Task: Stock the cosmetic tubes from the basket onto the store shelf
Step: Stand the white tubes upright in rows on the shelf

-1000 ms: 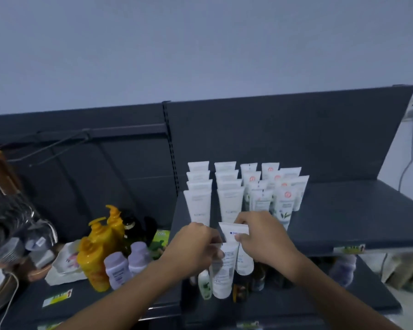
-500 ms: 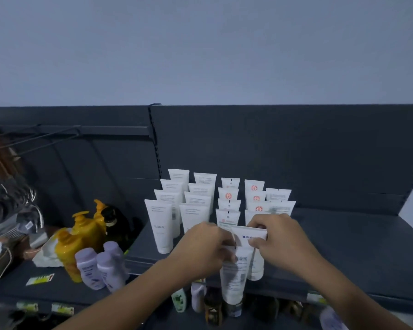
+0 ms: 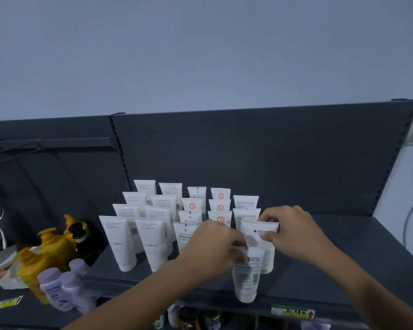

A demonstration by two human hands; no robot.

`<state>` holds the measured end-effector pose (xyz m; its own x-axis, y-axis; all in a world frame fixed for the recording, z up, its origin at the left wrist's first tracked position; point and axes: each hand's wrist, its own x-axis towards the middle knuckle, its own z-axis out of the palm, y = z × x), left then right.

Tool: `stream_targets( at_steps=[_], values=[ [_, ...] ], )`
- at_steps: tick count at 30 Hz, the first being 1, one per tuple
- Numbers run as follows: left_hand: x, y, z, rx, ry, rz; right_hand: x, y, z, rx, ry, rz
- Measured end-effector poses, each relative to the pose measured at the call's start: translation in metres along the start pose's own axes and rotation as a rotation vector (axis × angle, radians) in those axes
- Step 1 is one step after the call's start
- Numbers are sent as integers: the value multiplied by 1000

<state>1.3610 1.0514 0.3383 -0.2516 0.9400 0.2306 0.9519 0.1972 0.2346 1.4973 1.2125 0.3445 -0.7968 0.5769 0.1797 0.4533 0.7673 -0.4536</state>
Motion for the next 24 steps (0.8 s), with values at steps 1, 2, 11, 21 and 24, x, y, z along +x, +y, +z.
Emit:
stream_targets(
  at_steps=[1,2,11,21,24],
  values=[
    [5,3,2,5,2,-1,3,5,-1,4,0,1],
    [9,7,3,19,10,6,7,10,-2,8,-6,5],
    [27,25,17,233,62,60,40,40,12,108,-67,-34],
    [38,13,38,370,156,88,55,48,34,187,-128,-82],
    [38,9,42,371,146,81,58,48,39,179,-132,-92]
  ],
)
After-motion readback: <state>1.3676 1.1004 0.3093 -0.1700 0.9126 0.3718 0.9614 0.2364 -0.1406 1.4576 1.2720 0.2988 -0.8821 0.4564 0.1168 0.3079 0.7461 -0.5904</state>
